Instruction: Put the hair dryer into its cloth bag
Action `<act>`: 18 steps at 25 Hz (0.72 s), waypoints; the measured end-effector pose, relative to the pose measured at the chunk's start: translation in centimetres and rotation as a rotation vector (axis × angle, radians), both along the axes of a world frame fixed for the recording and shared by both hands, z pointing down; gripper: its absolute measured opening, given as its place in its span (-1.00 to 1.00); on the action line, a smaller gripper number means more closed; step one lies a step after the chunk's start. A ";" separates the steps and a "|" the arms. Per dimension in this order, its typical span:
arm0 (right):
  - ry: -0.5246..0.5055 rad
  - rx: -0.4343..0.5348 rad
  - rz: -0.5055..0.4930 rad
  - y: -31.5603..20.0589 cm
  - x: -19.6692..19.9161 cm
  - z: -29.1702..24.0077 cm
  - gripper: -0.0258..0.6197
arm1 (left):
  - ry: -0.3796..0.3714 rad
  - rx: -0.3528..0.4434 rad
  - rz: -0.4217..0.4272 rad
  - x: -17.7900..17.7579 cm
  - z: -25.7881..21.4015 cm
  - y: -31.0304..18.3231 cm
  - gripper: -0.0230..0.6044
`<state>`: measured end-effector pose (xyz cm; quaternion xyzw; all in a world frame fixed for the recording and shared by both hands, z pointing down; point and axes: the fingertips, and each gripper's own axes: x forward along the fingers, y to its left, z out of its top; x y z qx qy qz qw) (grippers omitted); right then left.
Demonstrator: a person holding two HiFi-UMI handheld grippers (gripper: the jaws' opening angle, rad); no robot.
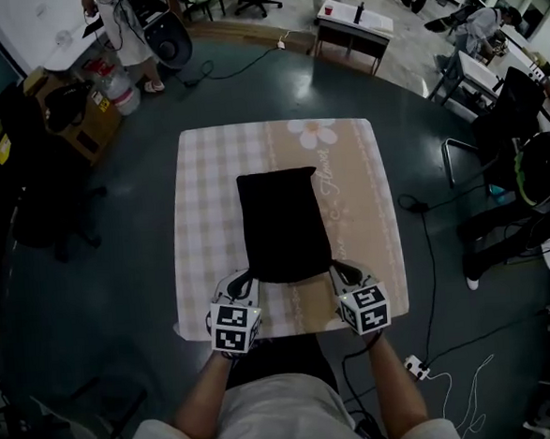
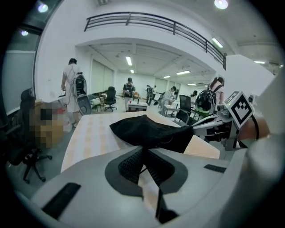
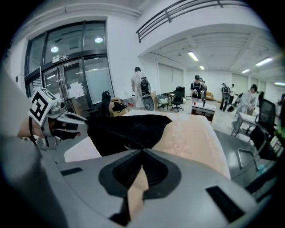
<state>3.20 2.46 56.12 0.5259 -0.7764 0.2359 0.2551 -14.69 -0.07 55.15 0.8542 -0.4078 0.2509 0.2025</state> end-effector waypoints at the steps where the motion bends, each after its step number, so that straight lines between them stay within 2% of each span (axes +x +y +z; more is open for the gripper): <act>1: 0.008 0.002 0.004 0.4 -0.2 0.7 -0.86 | 0.003 0.001 -0.011 -0.1 0.6 0.3 -0.87; 5: 0.021 -0.010 0.030 1.8 -0.6 3.4 -0.86 | 0.006 0.013 -0.054 -0.6 2.8 1.2 -0.87; 10: 0.053 0.002 0.066 2.5 -0.2 5.3 -0.86 | 0.015 0.018 -0.047 -0.6 5.5 2.2 -0.87; 14: 0.093 -0.001 0.047 3.5 -0.8 5.3 -0.85 | -0.026 -0.002 -0.061 -1.6 6.9 3.0 -0.87; 18: 0.088 -0.037 0.039 6.0 -1.5 4.4 -0.83 | -0.039 -0.012 -0.044 -2.2 6.2 3.8 -0.86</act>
